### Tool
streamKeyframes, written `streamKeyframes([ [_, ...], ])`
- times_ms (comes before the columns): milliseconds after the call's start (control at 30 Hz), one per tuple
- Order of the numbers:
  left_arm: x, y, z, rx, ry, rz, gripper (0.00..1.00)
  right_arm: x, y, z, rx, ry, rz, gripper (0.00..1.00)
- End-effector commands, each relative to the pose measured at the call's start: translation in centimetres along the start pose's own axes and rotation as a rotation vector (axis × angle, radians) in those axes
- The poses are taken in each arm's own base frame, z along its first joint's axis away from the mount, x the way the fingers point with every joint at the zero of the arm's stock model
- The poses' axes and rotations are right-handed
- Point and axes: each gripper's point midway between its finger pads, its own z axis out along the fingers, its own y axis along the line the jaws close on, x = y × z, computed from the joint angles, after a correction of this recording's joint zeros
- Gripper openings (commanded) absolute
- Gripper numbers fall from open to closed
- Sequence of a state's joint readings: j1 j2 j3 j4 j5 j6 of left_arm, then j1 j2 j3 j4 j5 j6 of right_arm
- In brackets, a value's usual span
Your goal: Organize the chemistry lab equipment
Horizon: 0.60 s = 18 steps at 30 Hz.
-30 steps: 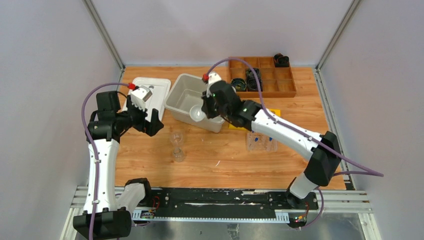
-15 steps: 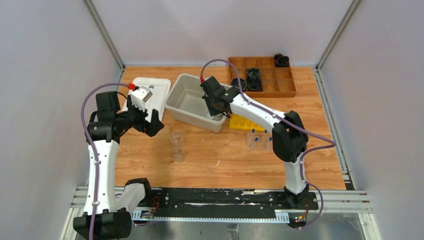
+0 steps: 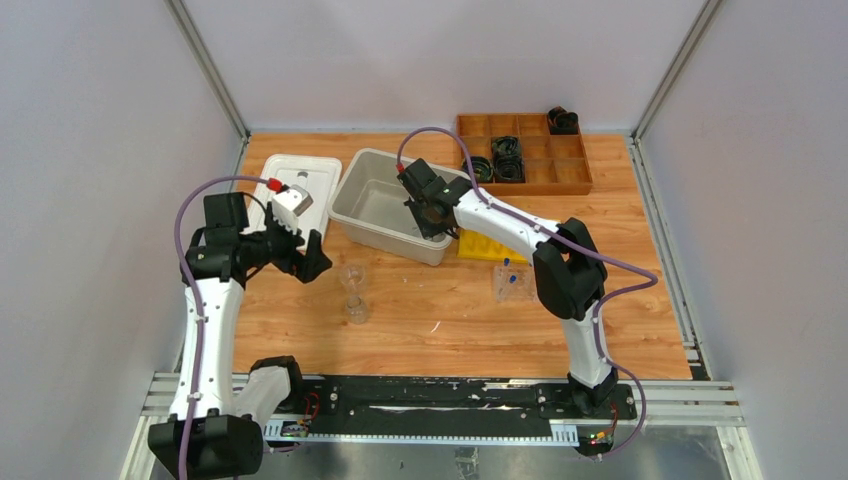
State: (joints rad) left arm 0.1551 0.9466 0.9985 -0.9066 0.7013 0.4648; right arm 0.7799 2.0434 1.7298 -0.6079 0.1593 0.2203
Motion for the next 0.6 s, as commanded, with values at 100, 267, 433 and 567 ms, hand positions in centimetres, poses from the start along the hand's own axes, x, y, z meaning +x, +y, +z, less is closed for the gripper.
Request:
streamKeyframes([
  [100,1.8,2.2,3.5,0.010,0.000,0.016,0.86,1.1,-1.1,-0.9,-0.030,0.057,-0.046,0.22],
  [267,2.9,3.3,5.6,-0.005,0.021,0.024,0.82,-1.4,-0.7,-3.0,-0.059,-0.015,-0.033,0.39],
  [433,3.4,3.4,7.6,0.000,0.012,0.013,0.77,-2.9,-0.3,-4.6,-0.089,-0.063,-0.026,0.47],
  [567,3.9,3.9,8.8,-0.026,-0.001,0.008,0.72,-3.6,0.0,-5.6,-0.109,-0.089,-0.009,0.44],
])
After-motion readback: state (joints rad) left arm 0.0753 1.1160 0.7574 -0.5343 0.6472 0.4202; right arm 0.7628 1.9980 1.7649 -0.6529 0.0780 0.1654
